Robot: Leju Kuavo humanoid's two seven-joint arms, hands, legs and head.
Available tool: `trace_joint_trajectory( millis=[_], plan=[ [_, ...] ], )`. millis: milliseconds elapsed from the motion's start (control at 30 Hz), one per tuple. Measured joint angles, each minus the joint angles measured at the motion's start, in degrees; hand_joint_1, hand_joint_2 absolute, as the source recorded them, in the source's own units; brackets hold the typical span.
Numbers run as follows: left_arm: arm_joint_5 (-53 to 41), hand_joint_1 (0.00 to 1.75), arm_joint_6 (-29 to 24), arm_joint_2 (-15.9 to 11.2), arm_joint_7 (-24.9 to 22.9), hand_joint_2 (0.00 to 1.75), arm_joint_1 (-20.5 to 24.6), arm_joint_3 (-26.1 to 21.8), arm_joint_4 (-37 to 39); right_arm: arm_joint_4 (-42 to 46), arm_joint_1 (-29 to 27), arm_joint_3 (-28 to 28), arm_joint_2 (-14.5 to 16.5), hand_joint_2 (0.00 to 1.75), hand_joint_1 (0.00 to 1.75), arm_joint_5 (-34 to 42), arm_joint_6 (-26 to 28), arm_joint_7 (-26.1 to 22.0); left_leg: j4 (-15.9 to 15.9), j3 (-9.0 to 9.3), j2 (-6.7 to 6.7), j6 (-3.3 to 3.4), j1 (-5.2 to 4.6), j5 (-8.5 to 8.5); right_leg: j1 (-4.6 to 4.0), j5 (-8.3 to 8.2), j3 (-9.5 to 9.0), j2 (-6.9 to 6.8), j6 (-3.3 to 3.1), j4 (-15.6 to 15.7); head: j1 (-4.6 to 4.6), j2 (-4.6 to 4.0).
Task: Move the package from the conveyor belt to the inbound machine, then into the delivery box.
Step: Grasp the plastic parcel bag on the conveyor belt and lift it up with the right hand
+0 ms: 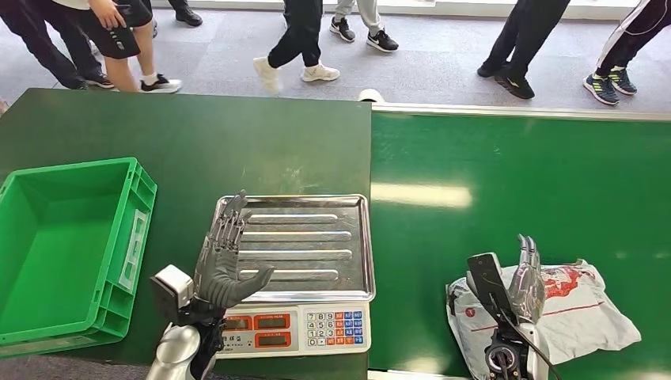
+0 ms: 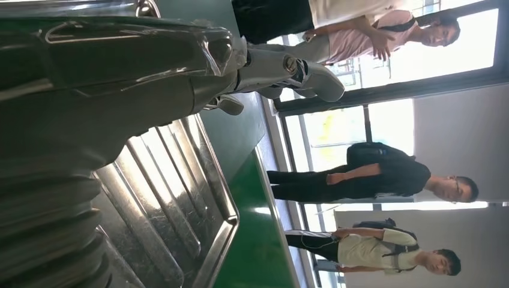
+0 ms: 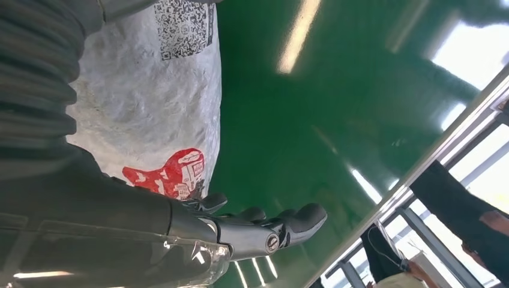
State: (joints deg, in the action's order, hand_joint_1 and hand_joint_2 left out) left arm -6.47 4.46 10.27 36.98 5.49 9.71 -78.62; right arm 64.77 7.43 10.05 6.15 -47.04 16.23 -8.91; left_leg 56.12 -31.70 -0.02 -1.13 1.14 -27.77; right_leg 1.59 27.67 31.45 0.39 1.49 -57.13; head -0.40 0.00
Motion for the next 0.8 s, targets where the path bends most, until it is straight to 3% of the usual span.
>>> trace_joint_trajectory(
  millis=[200,533,800],
  plan=[
    [0.0,0.00,0.0,0.0,-0.1,1.75,-0.1,-0.3,-0.7,-1.5,1.0,0.1,0.0,1.75,0.00,-1.3,-2.1,2.5,0.0,0.01,0.00,0.00,0.00,0.00,0.00,0.00,0.01,0.00,0.00,0.0,0.00,0.00],
    [0.1,0.00,-0.8,-0.1,-1.2,1.75,0.0,-0.2,-0.6,-2.0,-0.7,0.1,-0.7,1.75,0.00,-8.0,-9.3,18.2,0.0,0.03,0.00,0.00,0.00,0.00,0.01,0.00,0.01,0.00,0.00,0.0,0.01,0.00],
    [0.6,0.00,-1.8,-0.2,-1.6,1.75,-0.1,-0.2,-0.6,-2.5,-0.9,0.1,-1.6,1.75,0.00,-8.9,-11.1,20.0,0.0,0.10,0.00,0.00,0.00,0.00,0.01,0.00,-0.07,-0.01,0.00,0.0,-0.01,0.00]
  ],
)
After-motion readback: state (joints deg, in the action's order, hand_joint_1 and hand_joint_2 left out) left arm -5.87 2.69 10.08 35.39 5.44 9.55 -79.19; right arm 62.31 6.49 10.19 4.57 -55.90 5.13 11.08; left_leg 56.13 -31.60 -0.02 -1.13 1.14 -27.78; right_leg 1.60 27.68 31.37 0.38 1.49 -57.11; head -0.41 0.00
